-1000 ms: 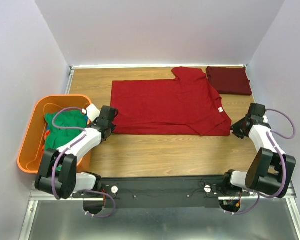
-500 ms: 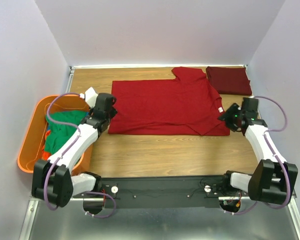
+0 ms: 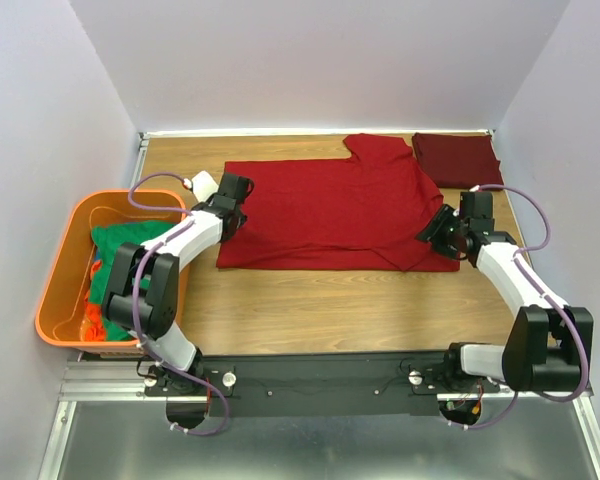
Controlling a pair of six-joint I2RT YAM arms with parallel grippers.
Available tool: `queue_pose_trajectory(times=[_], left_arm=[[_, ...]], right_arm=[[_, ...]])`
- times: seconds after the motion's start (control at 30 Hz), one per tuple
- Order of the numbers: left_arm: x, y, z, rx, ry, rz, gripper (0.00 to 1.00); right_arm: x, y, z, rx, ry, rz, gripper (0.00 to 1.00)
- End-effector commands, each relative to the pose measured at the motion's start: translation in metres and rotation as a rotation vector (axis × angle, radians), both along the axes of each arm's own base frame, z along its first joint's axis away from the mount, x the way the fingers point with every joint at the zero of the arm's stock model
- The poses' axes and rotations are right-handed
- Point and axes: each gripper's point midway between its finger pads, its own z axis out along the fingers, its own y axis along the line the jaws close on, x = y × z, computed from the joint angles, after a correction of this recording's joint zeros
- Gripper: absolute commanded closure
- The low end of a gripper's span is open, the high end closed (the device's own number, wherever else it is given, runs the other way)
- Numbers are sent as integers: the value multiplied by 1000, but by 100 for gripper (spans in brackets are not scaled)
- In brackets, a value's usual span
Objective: Fold and stack the t-shirts
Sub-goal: Fold the tshirt
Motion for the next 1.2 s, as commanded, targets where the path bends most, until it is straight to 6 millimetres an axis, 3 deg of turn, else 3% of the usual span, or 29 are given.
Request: queue_pose_trajectory(times=[0.0,0.13,0.3,0.47,0.57,0.9,1.17], left_arm=[[6,7,-9,33,23,68,58],[10,2,-25,30,59,63,59],[-4,5,-44,21,106,100,61],[-22,11,-68,42,177,130,71],[-32,18,-72,55,184,153,80],[-47,35,-51,97,149,206,87],[-26,26,-30,90,98,156,88]], right_arm=[[7,0,-5,-25,-15,22,41],[4,1,-12,-21,-3,29,41],[4,2,-16,-17,-2,29,41],[4,3,-20,-7,3,29,41],[3,3,-20,-6,2,30,41],[-1,3,-23,-7,3,33,41],[-5,8,-30,6,23,53,41]])
